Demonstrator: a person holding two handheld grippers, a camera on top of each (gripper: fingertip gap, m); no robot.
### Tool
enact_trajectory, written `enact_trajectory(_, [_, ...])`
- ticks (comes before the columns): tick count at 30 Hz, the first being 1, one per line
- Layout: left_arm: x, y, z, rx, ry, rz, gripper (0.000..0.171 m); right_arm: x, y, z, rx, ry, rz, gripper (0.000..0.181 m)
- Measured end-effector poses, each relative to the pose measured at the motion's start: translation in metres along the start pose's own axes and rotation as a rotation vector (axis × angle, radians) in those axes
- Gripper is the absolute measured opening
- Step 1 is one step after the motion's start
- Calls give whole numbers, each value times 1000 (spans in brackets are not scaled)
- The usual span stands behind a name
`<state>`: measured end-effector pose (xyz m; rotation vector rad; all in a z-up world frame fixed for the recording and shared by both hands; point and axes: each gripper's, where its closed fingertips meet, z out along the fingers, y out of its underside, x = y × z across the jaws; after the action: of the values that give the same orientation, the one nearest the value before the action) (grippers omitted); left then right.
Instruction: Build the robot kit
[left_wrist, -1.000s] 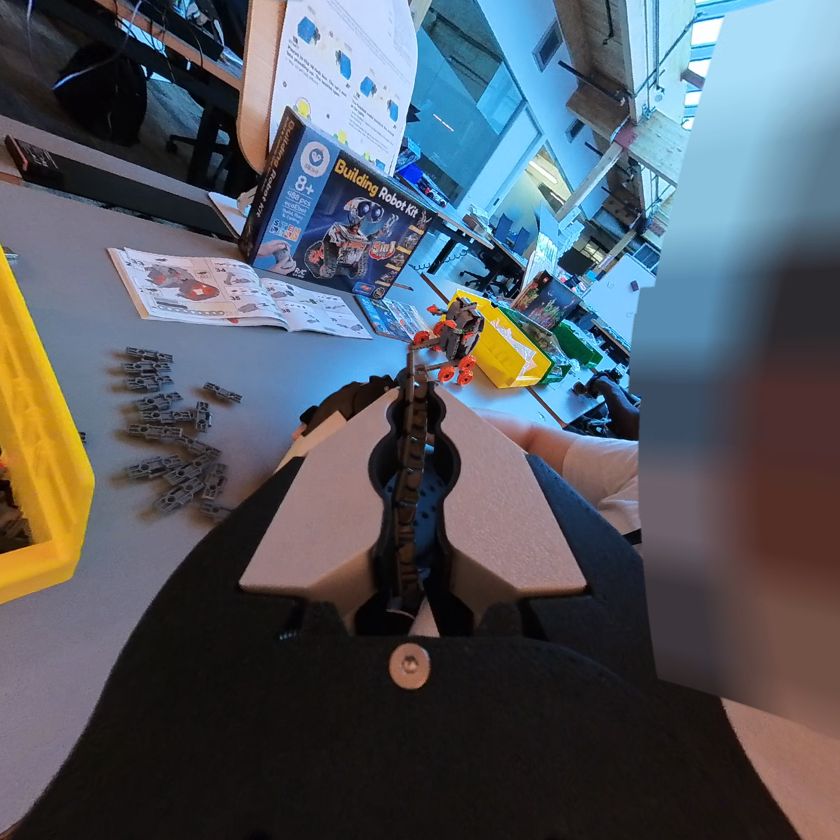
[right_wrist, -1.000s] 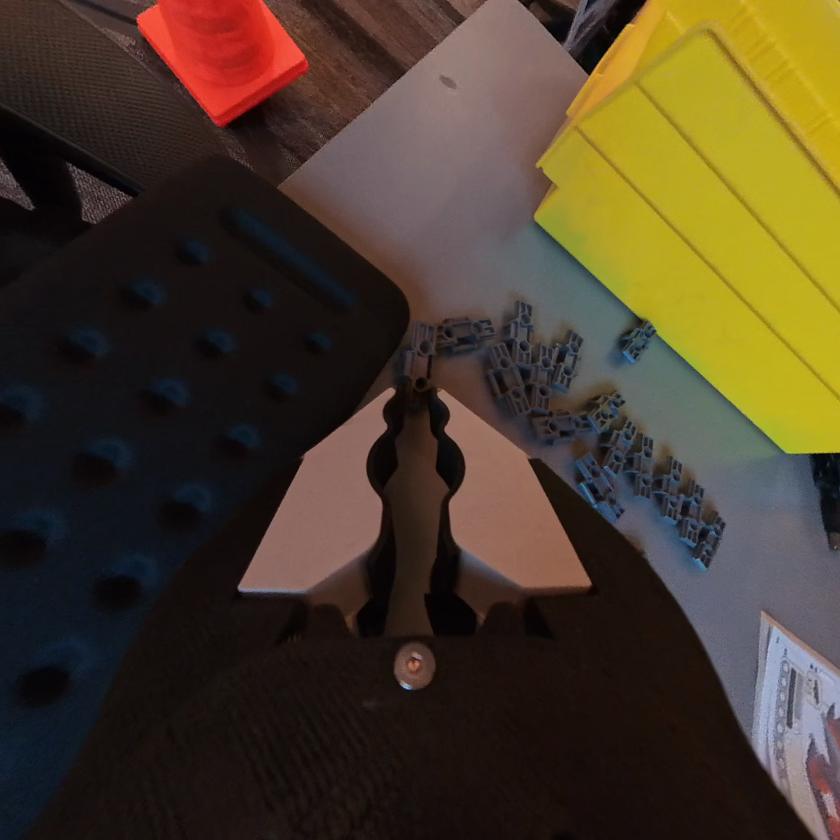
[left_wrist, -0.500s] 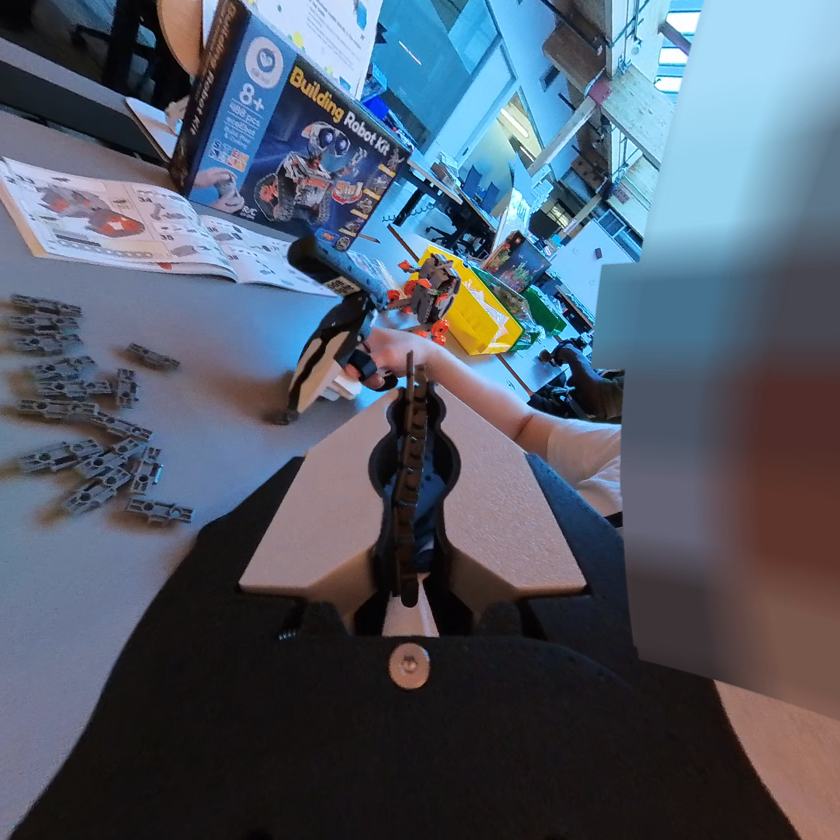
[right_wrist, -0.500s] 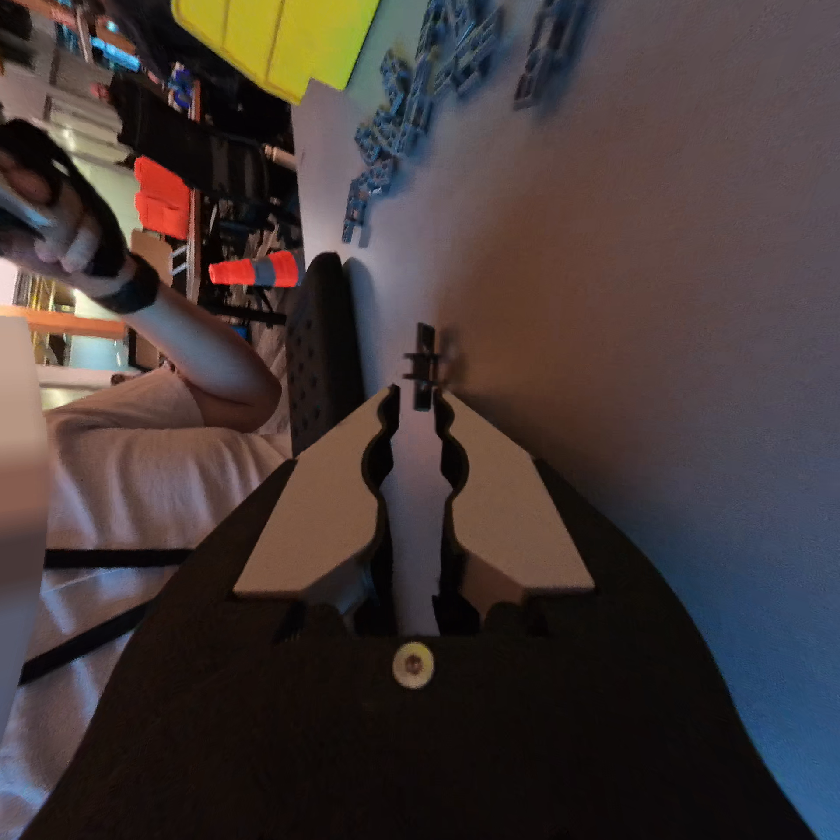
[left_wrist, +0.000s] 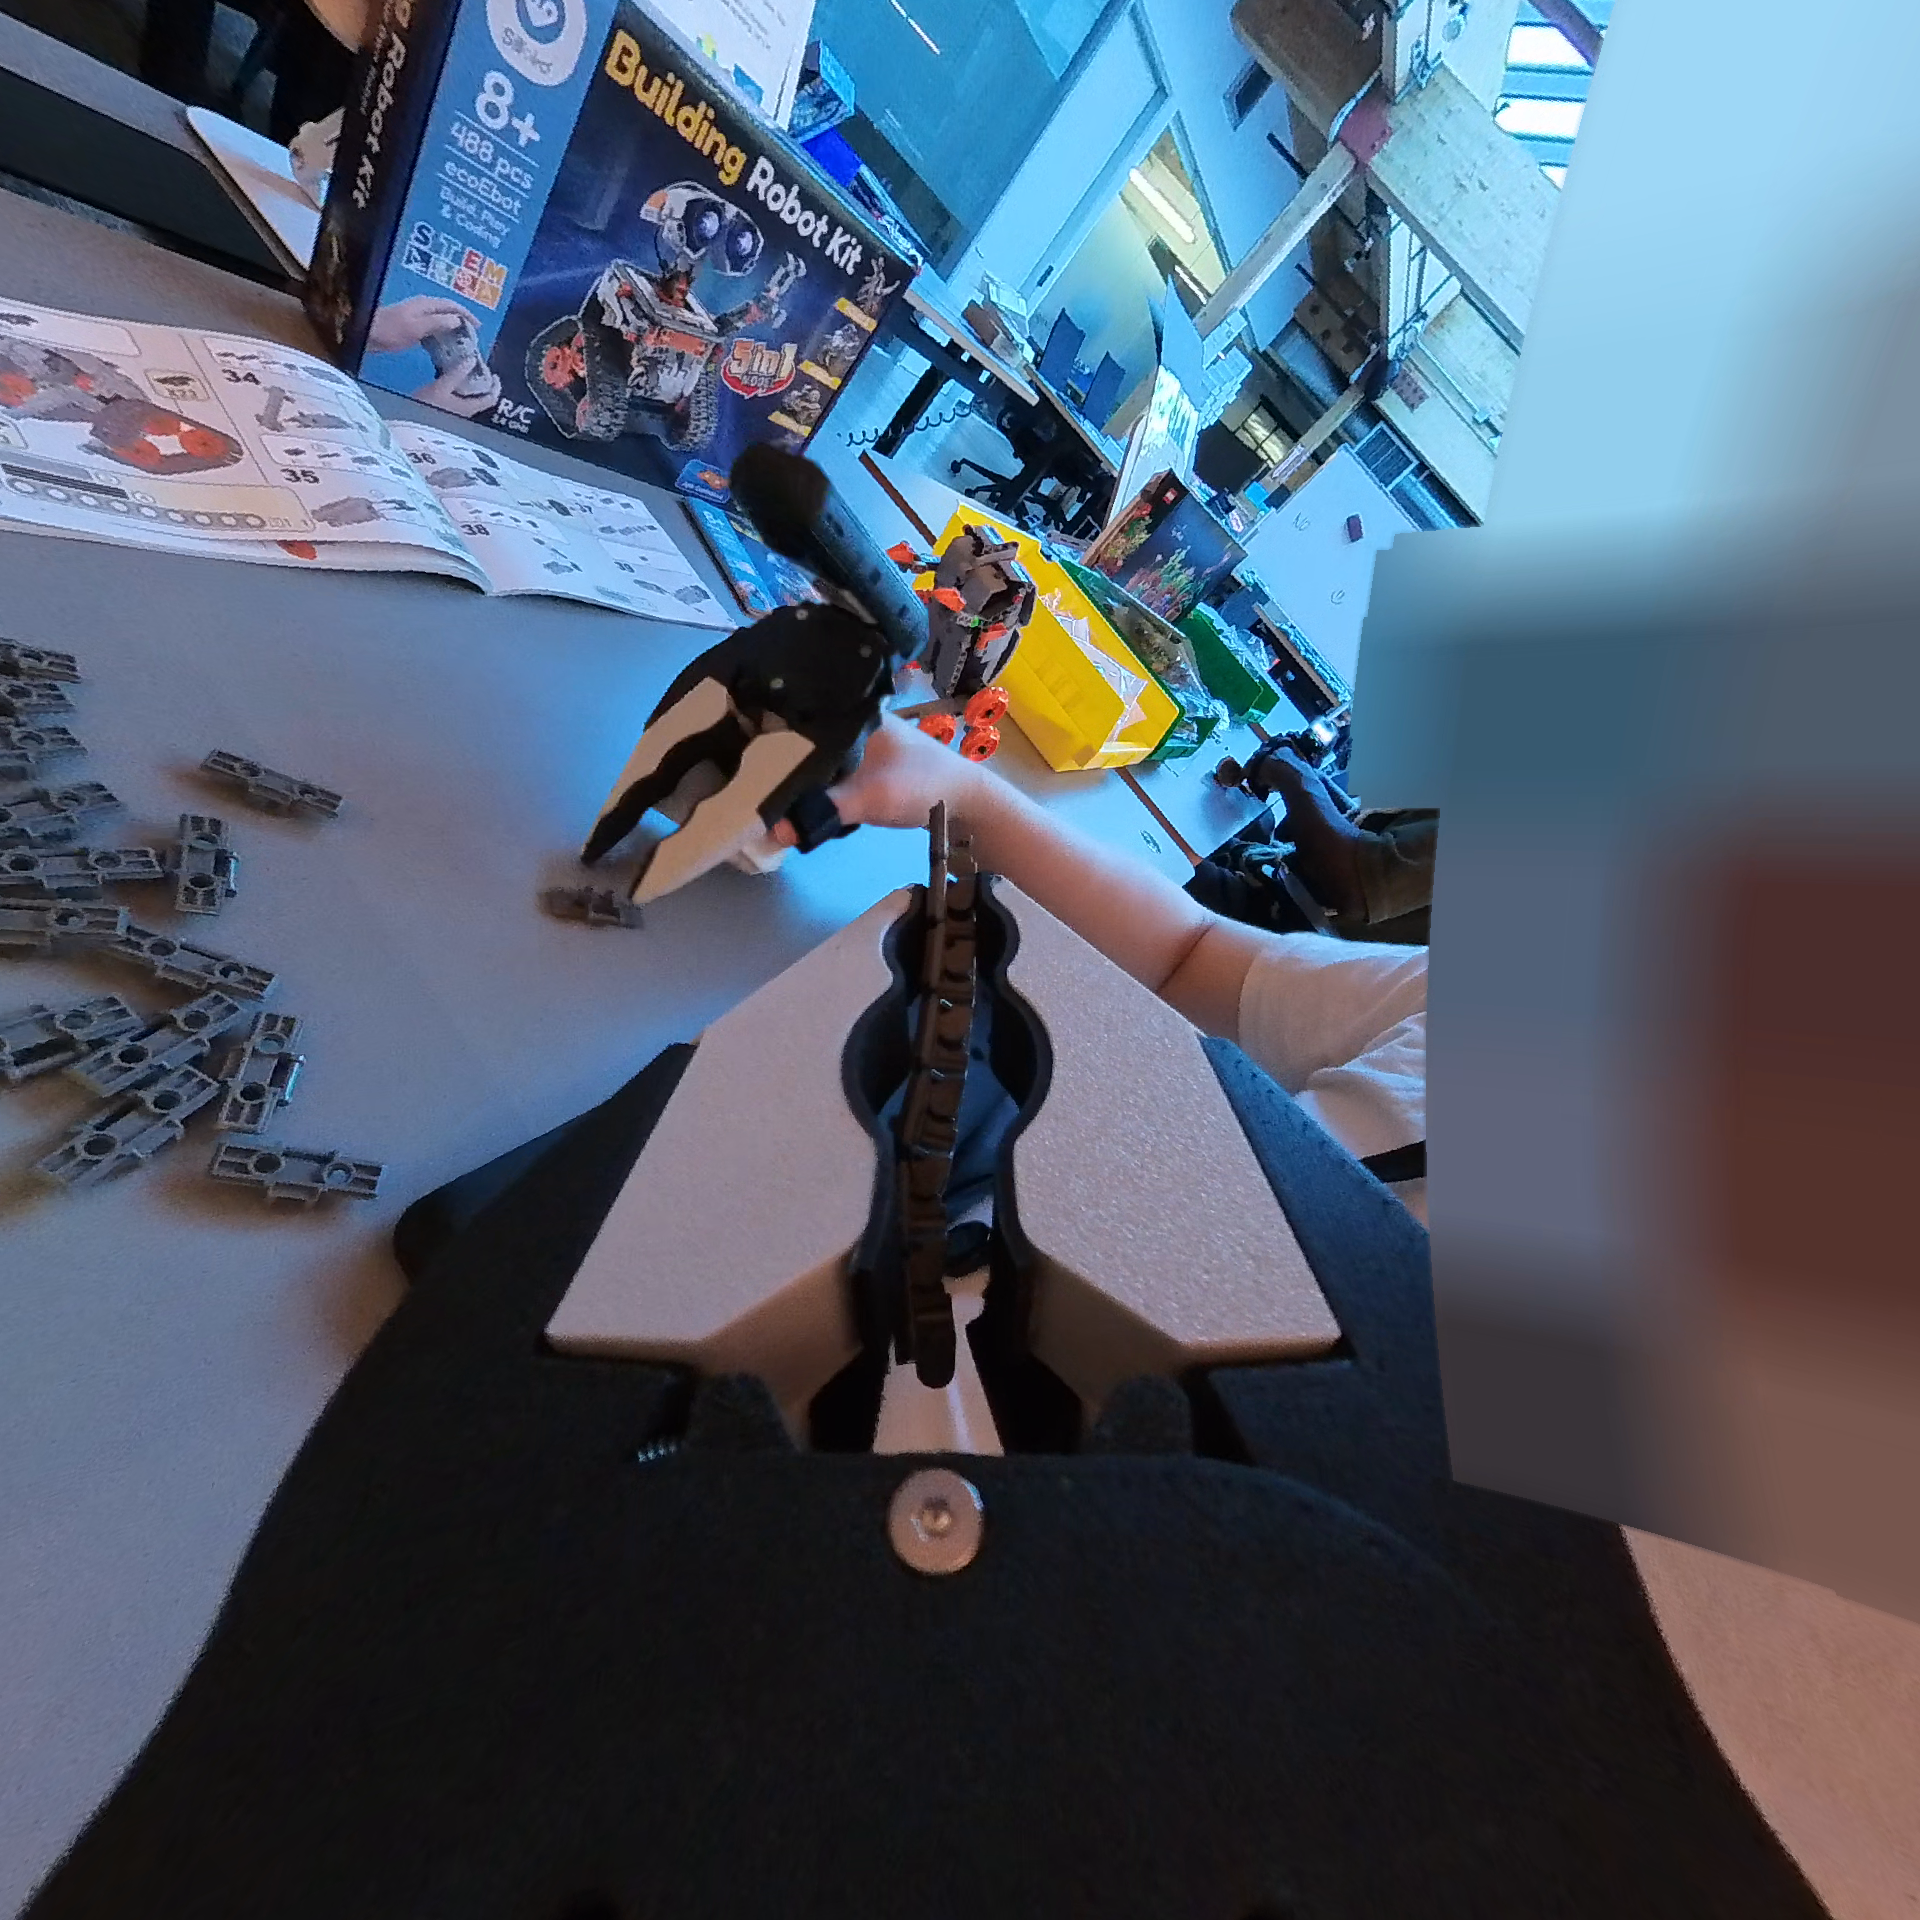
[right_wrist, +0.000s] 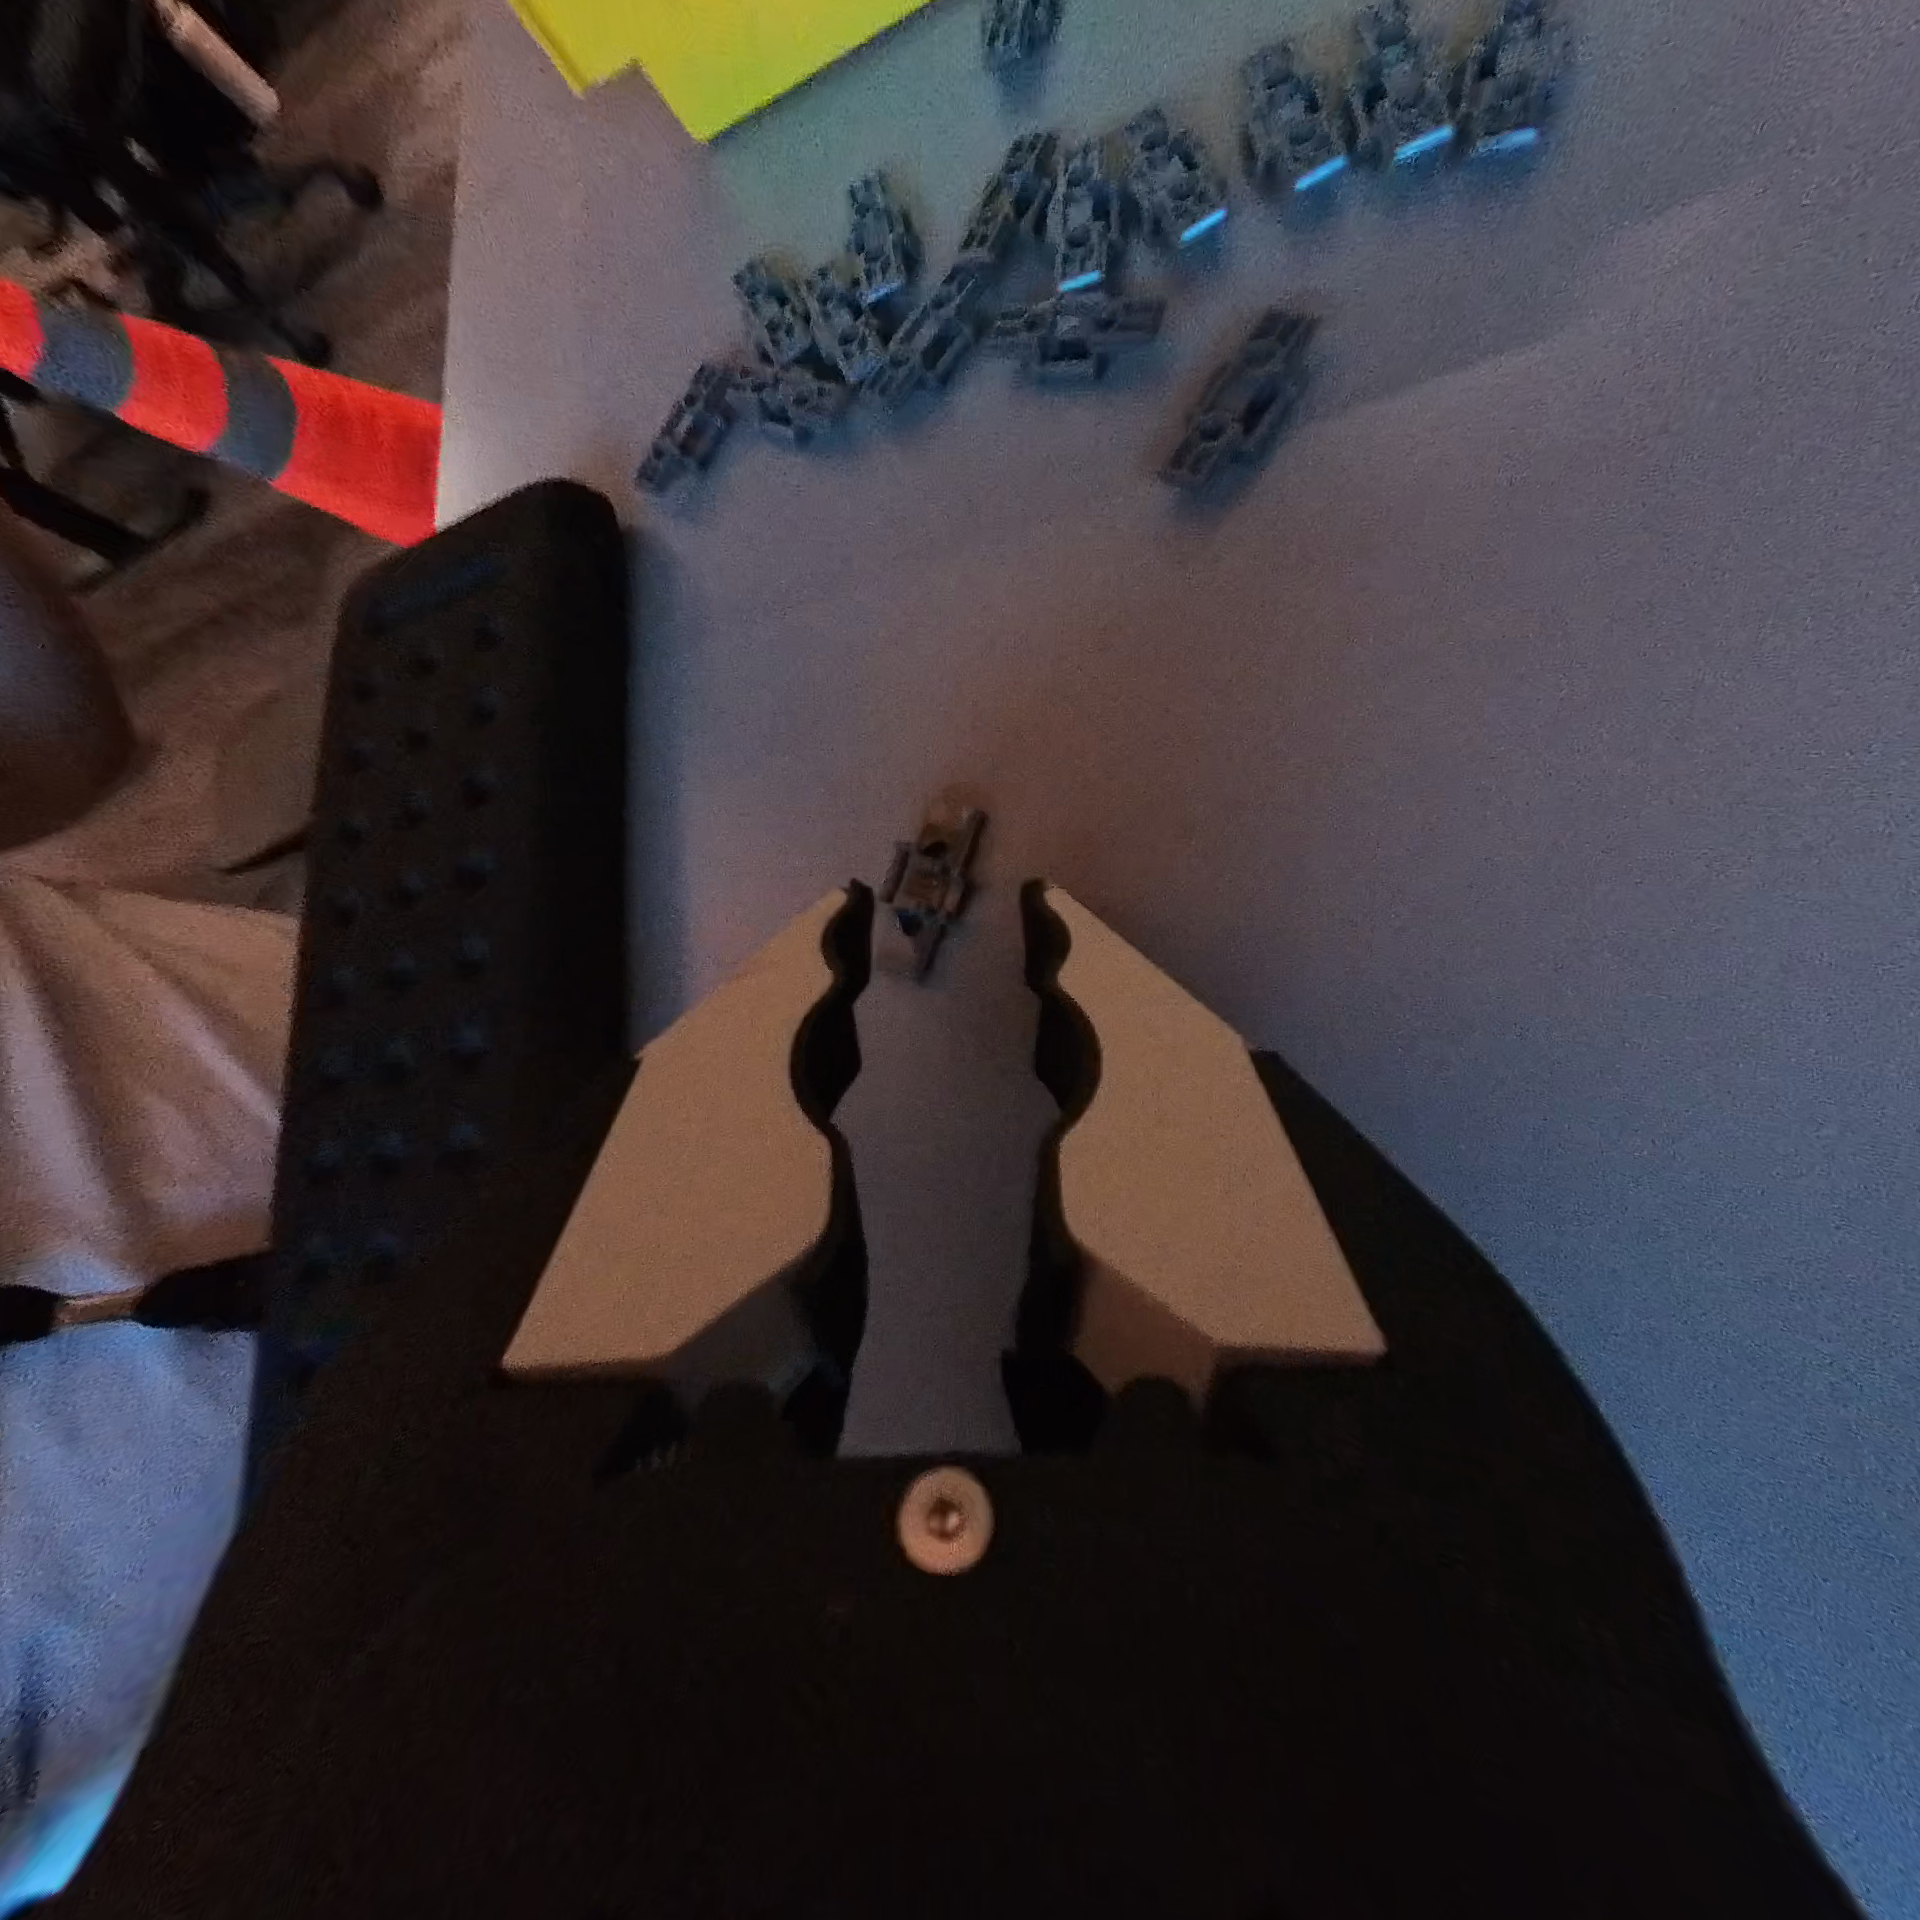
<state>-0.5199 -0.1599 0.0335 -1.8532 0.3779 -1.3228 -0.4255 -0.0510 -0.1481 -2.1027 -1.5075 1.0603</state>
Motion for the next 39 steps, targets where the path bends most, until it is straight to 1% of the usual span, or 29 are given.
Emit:
enact_trajectory(2, [0, 2, 0, -8, 0, 2, 7, -2, 6, 2, -37, 39, -172, 29])
enact_trajectory(4, [-1, 3, 0, -14, -4, -3, 7, -2, 3, 0, -20, 95, -435, 32])
enact_trajectory(5, [-2, 3, 0, -16, -7, -8, 7, -3, 1, -3, -8, 102, -556, 31])
enact_trajectory(6, [-3, 3, 0, -18, -9, -12, 7, -6, 1, -3, -6, 76, -642, 30])
enact_trajectory(8, [-4, 3, 0, -20, -16, -14, 6, -11, -1, -4, 7, 5, -739, 27])
enact_trajectory(11, [-4, 4, 2, -21, -15, -16, 7, -11, -6, 0, 7, -86, -783, 27])
enact_trajectory(14, [-8, 6, 5, -28, -23, -27, 7, -11, 4, 9, -70, -182, -804, 26])
enact_trajectory(17, [-14, 8, 8, -36, -32, -45, 6, -15, 7, 15, -80, -250, -766, 24])
enact_trajectory(18, [-16, 8, 10, -38, -32, -52, 7, -16, 3, 14, -61, -260, -748, 16])
enact_trajectory(21, [-25, 12, 19, -51, -1, -92, 6, -16, 6, 12, -60, -257, -723, 15])
enact_trajectory(23, [-33, 18, 31, -74, 41, -145, 6, -14, 12, 6, -62, -216, -727, 15])
enact_trajectory(24, [-38, 22, 37, -87, 57, -177, 6, -19, 15, 0, -55, -207, -718, 15])
enact_trajectory(25, [-43, 26, 44, -101, 67, -203, 6, -19, 18, -6, -44, -177, -702, 15])
enact_trajectory(28, [-51, 40, 61, -144, 95, -241, 6, 1, 28, -29, -40, 31, -569, 15])
enact_trajectory(31, [-50, 49, 72, -179, 126, -250, 6, 31, 46, -59, 1, 259, -363, 15])
enact_trajectory(34, [-48, 49, 75, -182, 137, -246, 6, 58, 70, -90, 36, 469, -109, 16])
enact_trajectory(35, [-47, 48, 76, -181, 139, -244, 6, 62, 75, -99, 74, 501, -20, 16])
enact_trajectory(37, [-46, 47, 77, -185, 138, -238, 6, 59, 82, -109, 154, 472, 92, 17])
enact_trajectory(38, [-45, 47, 78, -188, 137, -236, 6, 59, 86, -113, 170, 456, 98, 22])
enact_trajectory(39, [-44, 47, 78, -191, 135, -233, 6, 59, 92, -116, 155, 457, 72, 26])
